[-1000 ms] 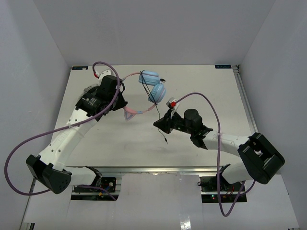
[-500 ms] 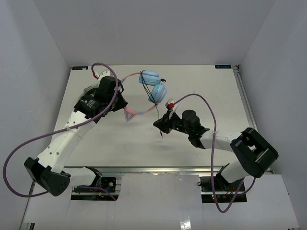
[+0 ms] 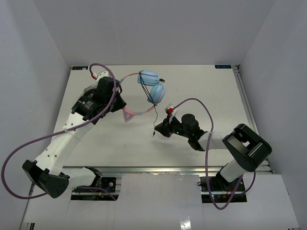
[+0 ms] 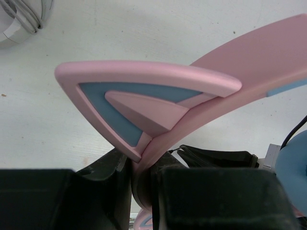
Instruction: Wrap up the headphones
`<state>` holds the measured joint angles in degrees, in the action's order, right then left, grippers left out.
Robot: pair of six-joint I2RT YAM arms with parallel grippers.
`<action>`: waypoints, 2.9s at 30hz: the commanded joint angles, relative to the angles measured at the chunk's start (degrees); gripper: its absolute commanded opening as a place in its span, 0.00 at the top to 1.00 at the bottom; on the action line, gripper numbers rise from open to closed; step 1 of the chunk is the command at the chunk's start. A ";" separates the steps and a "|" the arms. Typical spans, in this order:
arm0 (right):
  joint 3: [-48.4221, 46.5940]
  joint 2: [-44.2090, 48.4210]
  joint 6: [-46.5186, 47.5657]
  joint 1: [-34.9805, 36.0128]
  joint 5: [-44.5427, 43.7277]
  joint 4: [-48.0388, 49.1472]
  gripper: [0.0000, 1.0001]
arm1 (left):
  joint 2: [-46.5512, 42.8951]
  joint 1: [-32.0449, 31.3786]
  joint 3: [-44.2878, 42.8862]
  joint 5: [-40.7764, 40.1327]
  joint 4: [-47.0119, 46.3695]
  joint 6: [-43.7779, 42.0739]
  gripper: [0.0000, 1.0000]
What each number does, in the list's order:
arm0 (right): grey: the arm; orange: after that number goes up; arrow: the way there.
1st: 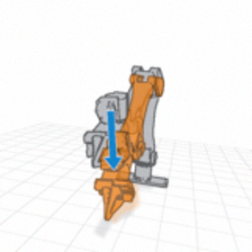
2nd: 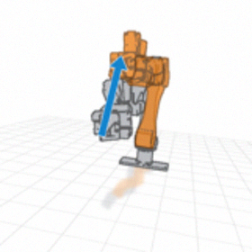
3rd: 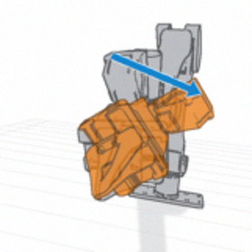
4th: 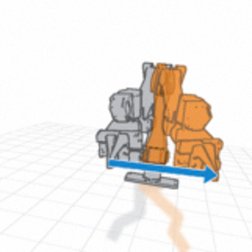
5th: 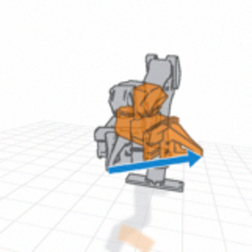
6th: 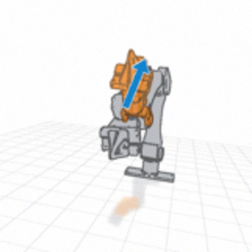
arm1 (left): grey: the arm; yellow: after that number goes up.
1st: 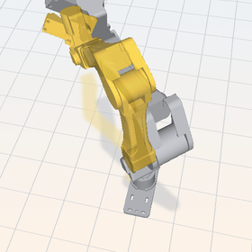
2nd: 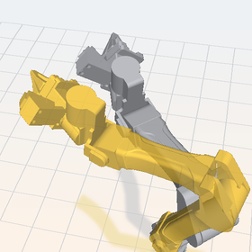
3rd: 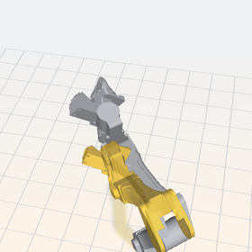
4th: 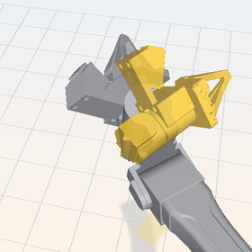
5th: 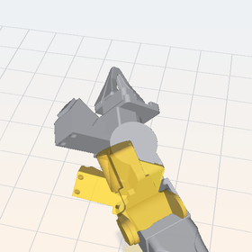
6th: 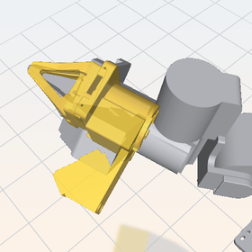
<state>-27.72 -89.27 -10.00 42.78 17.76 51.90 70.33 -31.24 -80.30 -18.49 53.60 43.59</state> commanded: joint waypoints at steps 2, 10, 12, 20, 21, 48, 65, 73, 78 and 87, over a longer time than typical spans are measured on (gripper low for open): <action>0.99 -1.19 1.18 0.11 0.42 6.68 0.82 | -2.87 0.22 -2.60 -0.33 -2.88 1.84 1.00; 2.99 -1.49 0.33 0.11 1.93 11.91 0.75 | -2.48 0.16 -1.88 -1.29 -3.16 1.93 1.00; 2.72 -2.03 0.26 0.11 2.14 12.13 0.72 | -2.41 0.22 -1.73 -1.22 -3.15 2.00 1.00; 2.02 -4.86 -1.22 0.11 3.87 15.96 0.67 | -2.48 0.22 -1.52 0.03 -3.77 2.37 1.00; 1.96 -5.14 -1.43 0.10 4.13 16.58 0.67 | -2.48 0.22 -1.52 0.02 -3.77 2.38 1.00; 1.05 -13.37 -7.81 -1.35 2.95 25.18 0.92 | -6.12 0.22 -2.54 2.09 -5.18 2.83 1.00; 6.82 -6.39 -7.85 -8.86 0.94 25.55 0.92 | -9.13 0.22 0.21 12.65 -8.96 -12.03 1.00; -1.14 0.41 -5.99 -15.24 13.73 13.21 0.92 | -6.71 0.22 4.73 46.62 -11.01 -25.12 1.00; -10.15 4.84 1.41 -18.32 19.12 -8.61 0.92 | -5.08 0.16 9.00 51.62 -11.06 -32.00 1.00; -29.15 5.48 9.44 -23.54 21.96 -43.72 0.92 | -0.38 -2.73 9.35 36.38 -7.14 -36.06 1.00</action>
<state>-48.07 -83.42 -6.95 21.68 43.50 27.90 69.93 -30.96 -69.89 16.84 43.34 11.09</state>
